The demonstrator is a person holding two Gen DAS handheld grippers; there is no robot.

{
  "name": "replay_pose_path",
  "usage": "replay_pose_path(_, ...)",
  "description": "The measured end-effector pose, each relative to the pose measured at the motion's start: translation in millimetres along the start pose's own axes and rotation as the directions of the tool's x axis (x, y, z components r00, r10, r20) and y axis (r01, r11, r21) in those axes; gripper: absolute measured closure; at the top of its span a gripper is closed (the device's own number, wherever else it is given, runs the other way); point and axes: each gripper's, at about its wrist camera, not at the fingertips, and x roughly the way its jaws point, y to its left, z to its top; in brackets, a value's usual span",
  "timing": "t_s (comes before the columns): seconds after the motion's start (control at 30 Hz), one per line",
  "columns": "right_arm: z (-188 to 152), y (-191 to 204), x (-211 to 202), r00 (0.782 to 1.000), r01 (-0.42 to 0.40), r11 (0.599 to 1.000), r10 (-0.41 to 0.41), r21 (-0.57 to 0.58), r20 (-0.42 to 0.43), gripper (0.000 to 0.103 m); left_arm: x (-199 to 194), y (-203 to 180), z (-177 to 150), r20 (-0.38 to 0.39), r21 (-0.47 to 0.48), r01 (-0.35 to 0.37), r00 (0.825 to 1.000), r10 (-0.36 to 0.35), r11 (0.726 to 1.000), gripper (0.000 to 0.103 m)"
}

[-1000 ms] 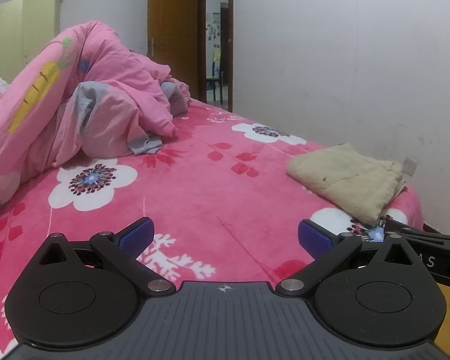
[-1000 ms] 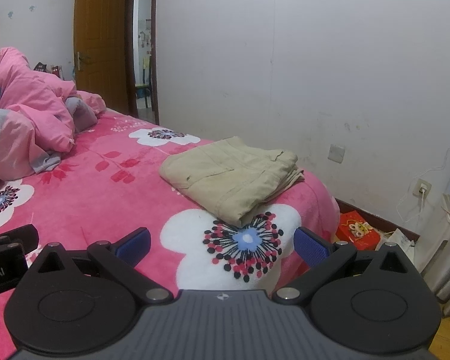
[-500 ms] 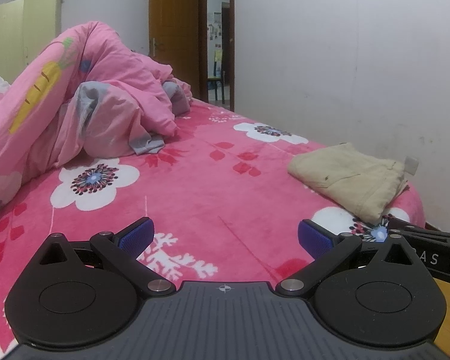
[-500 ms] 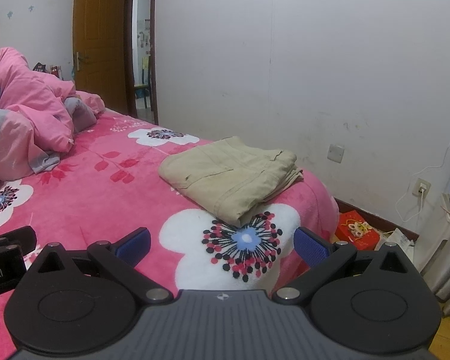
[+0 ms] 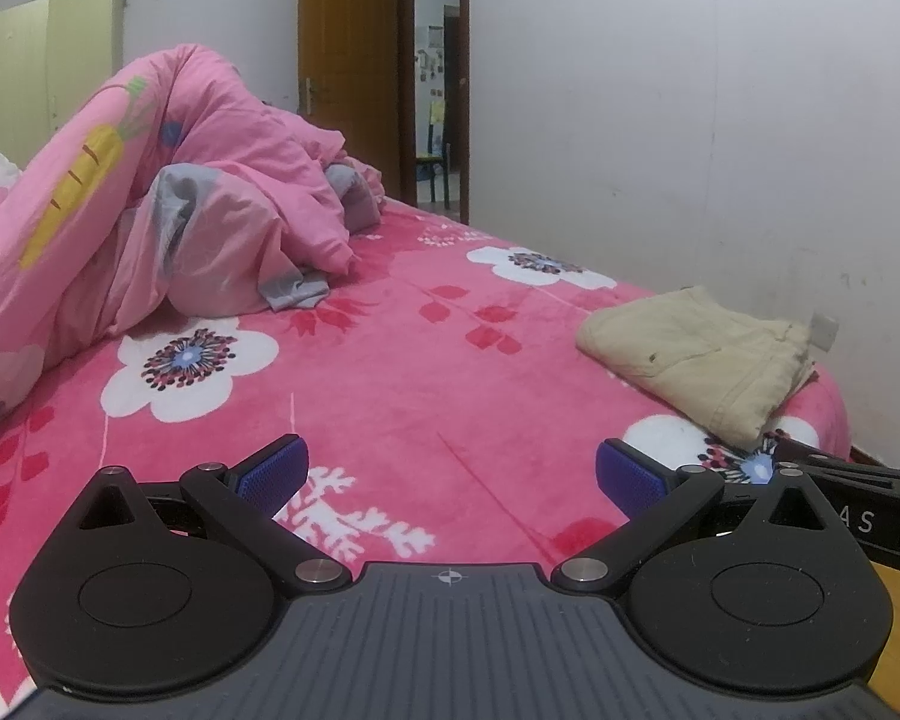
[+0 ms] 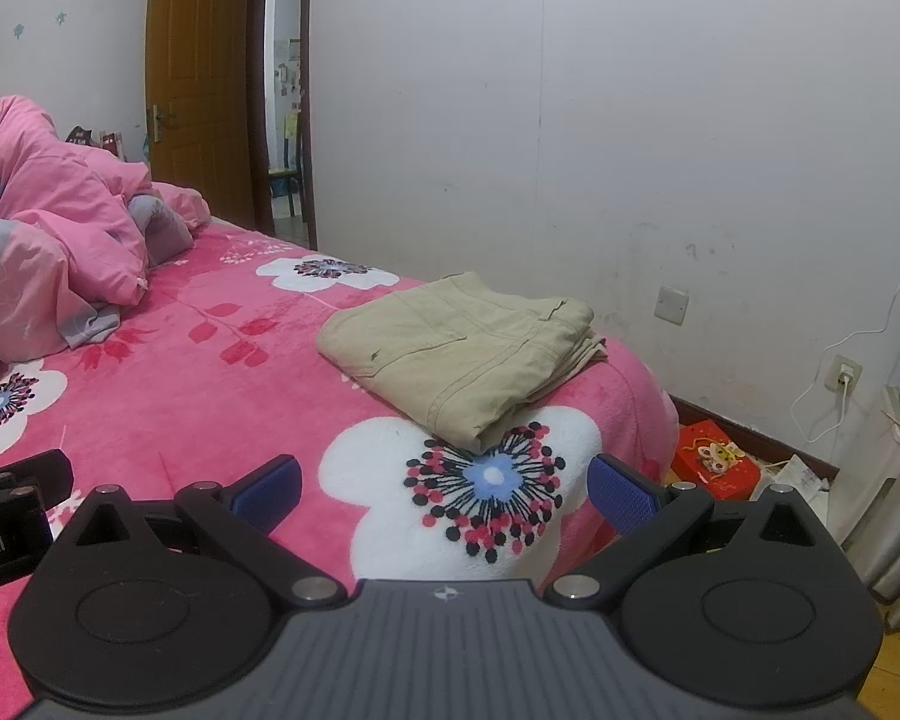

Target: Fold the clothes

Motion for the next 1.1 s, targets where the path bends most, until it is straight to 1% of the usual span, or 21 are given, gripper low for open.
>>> replay_pose_path(1.1,-0.8,0.4,1.2,1.000,0.006,1.000,-0.006,-0.001,-0.003,0.000,1.0,-1.0,-1.7,-0.008,-0.002,0.000,1.000,0.000,1.000,0.000)
